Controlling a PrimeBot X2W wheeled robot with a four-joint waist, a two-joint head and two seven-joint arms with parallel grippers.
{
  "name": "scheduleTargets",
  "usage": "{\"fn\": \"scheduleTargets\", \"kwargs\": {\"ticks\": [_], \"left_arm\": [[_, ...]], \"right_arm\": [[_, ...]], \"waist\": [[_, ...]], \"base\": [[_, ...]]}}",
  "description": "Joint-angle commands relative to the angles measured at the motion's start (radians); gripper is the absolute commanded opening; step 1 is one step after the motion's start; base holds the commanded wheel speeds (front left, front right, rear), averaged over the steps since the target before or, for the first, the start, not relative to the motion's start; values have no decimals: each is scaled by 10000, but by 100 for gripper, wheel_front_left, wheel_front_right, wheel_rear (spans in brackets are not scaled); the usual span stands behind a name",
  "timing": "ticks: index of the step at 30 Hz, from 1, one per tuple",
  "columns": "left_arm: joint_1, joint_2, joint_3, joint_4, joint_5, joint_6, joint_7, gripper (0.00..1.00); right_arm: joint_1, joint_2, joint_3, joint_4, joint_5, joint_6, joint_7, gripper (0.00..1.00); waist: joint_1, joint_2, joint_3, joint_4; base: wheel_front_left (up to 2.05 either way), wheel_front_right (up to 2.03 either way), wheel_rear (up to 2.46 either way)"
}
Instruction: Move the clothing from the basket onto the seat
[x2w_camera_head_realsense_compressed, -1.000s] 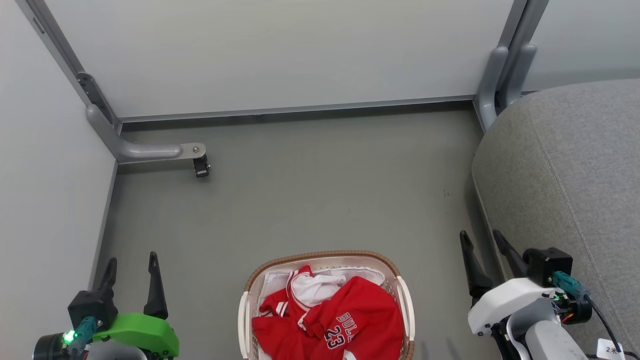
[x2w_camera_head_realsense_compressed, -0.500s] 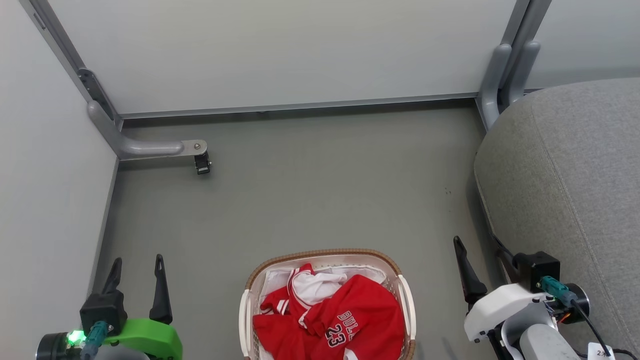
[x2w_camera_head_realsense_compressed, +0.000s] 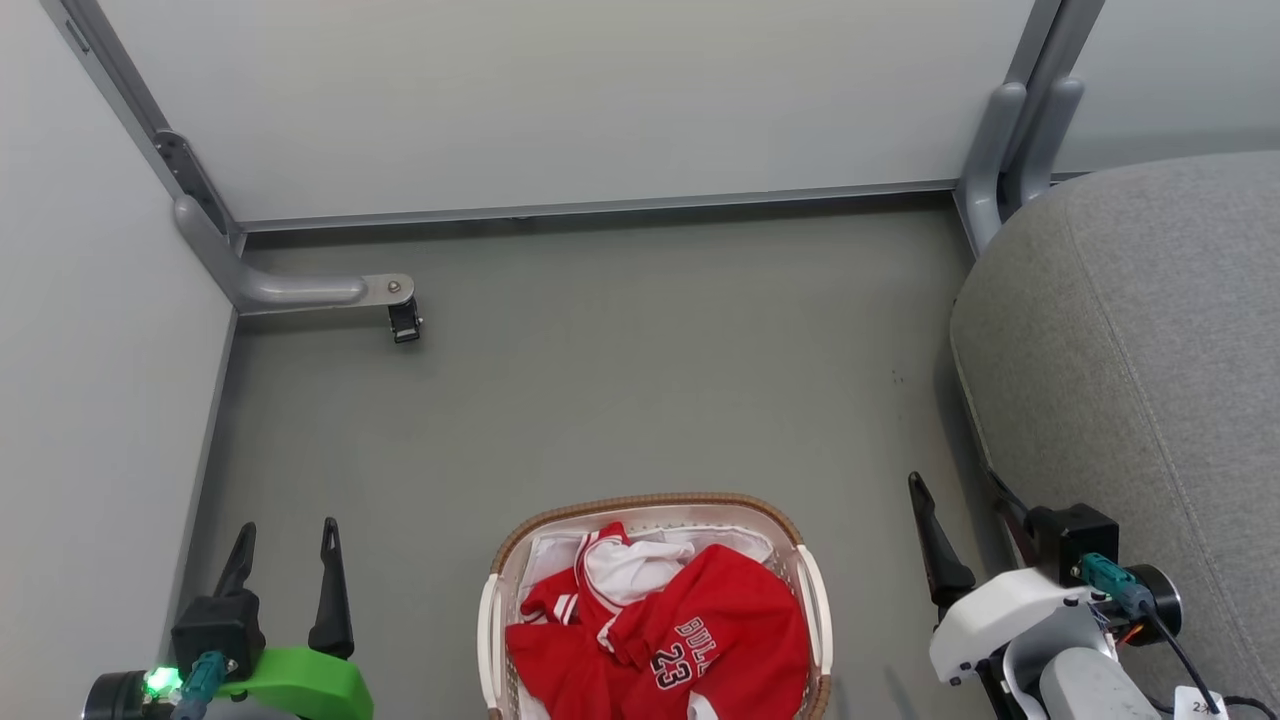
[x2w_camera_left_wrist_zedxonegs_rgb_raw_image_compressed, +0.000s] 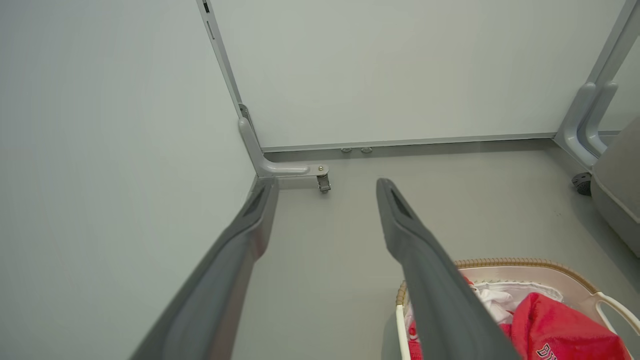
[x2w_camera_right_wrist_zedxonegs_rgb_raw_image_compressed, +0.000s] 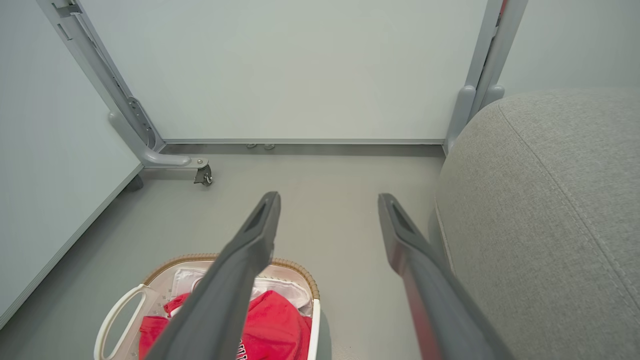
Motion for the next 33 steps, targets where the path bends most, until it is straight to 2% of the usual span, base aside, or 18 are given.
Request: {"fn": "scheduleTargets", "kwargs": {"ticks": [1,11,16,23,33], "left_arm": [[-65,-51,44,64,-115,-79,-35,100],[-981,-202,-558,833,-1060,-576,-24,100],[-1699,-223,-2008,1348,-2108,-574,-24,100],[-2913,193,-4325,2135,-3490,-577,-24,100],[-4758,628,-7106,3273,-5078,-579,-24,100]], "right_arm": [[-151,-16,-16,-71,16,0,-48,100],[-888,-3,41,-712,-32,0,-43,100],[-1508,-1,19,-1190,-112,0,-36,100],[-2354,4,90,-1847,-42,-3,-37,100],[-3171,5,373,-2353,-157,-3,-35,100]], "waist": [[0,0,135,-13],[0,0,1643,-244],[0,0,2763,-448],[0,0,4318,-781],[0,0,6210,-1200]], "base": [[0,0,0],[0,0,0],[0,0,0],[0,0,0],[0,0,0]]}}
